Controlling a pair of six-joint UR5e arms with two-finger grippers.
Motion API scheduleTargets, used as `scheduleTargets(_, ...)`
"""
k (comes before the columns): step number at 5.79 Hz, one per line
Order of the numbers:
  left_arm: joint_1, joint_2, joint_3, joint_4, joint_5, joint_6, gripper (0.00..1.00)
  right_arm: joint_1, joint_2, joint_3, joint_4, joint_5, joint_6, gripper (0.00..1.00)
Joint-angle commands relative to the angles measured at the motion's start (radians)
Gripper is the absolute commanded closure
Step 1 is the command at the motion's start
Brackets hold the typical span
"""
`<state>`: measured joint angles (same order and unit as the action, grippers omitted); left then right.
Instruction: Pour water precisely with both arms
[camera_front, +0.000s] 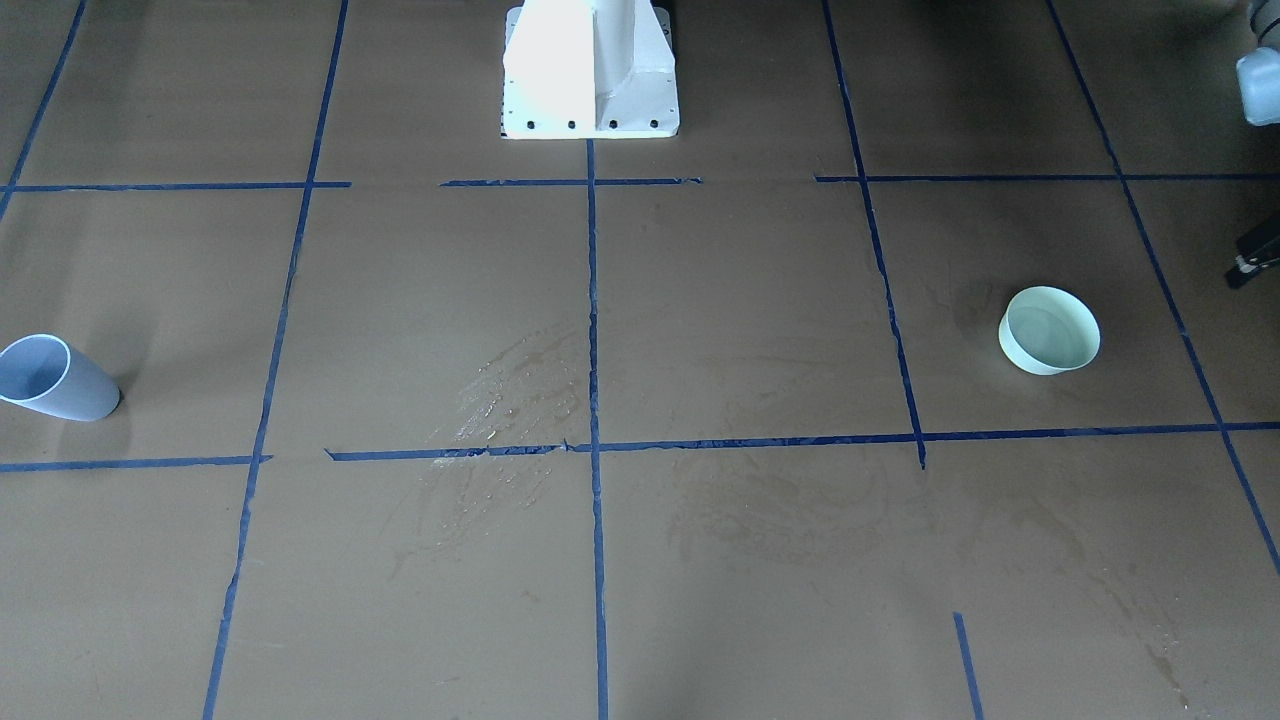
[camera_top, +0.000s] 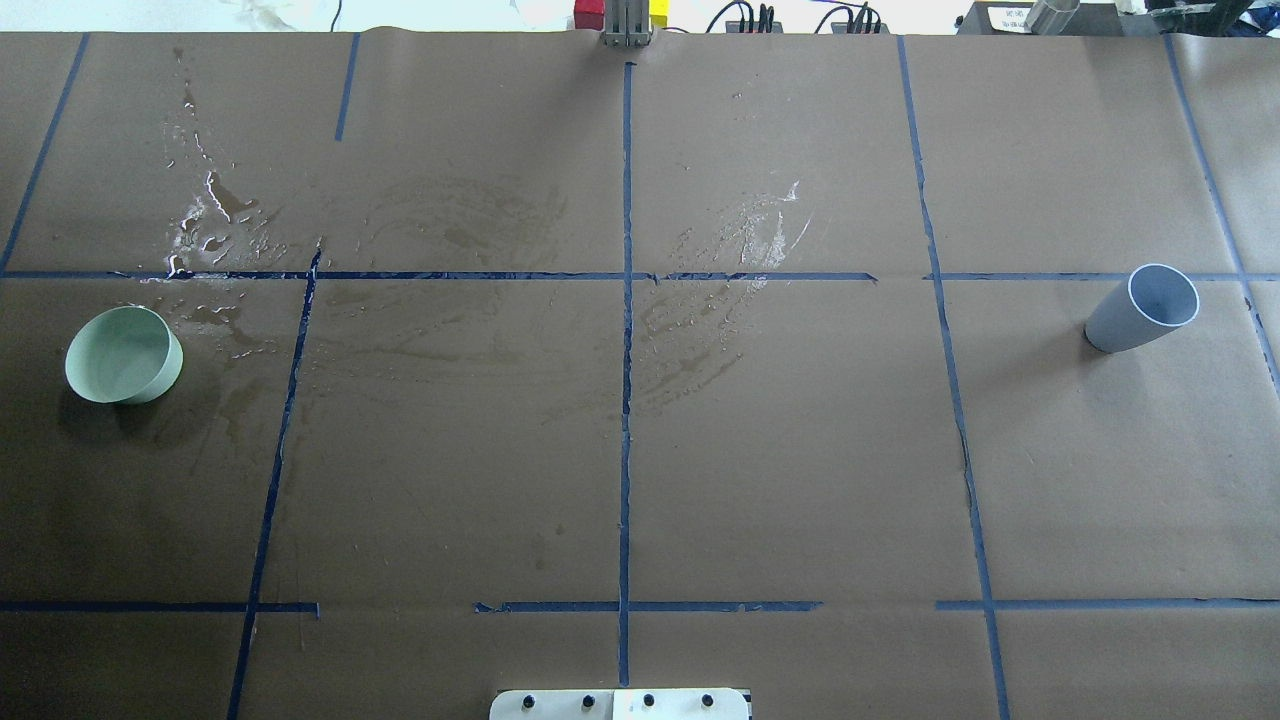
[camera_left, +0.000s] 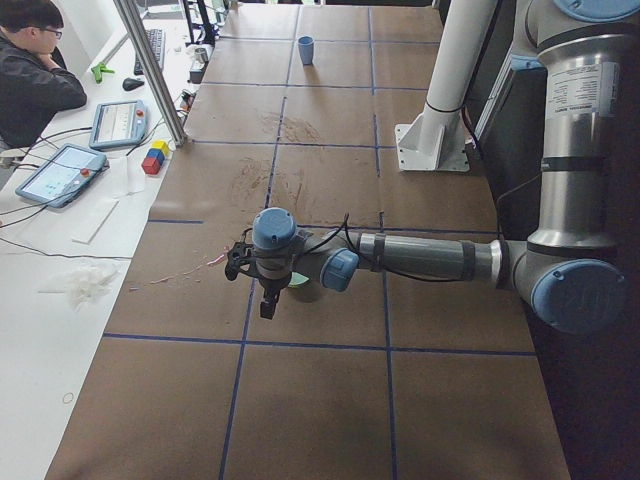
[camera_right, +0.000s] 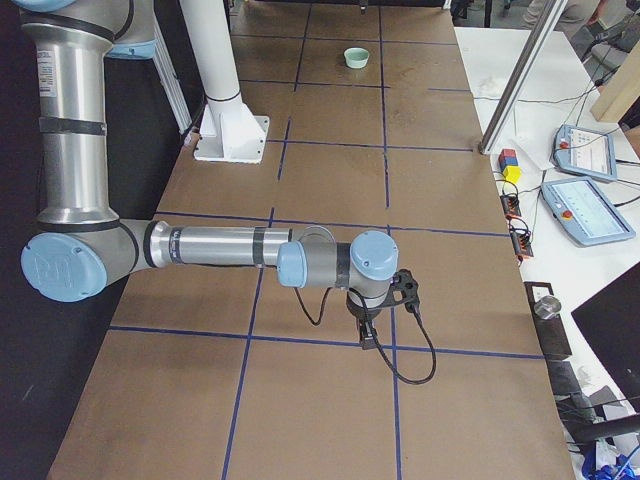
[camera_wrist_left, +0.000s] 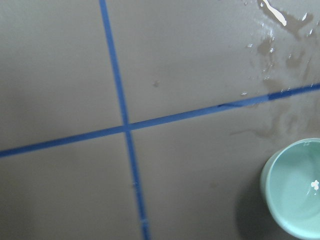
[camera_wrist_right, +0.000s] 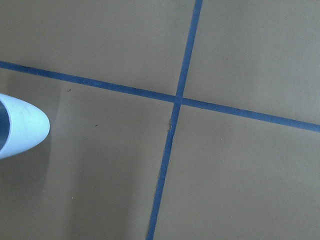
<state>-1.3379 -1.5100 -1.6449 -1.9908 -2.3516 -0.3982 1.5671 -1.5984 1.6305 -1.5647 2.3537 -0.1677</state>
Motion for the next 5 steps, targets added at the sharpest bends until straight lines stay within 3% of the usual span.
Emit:
scheduleTargets(1,0.148,0.004,0.086,-0.269,0.005,-0.360,0.00,-0.001,0.000,0.003,-0.002,0.001,-0.001,0.00)
scheduleTargets(2,0.214,0.004,0.147,-0.412,0.081,-0.461,0.00,-0.001,0.000,0.003,-0.002,0.001,-0.001,0.00)
scheduleTargets(4,0.304,-0.002,0.155,-0.441,0.106,-0.537,0.00,-0.001,0.000,0.002,-0.002,0.001,-0.001,0.00)
scheduleTargets(5,0.321,-0.002,0.157,-0.439,0.106,-0.539,0.11,-0.001,0.000,0.002,-0.002,0.001,-0.001,0.00)
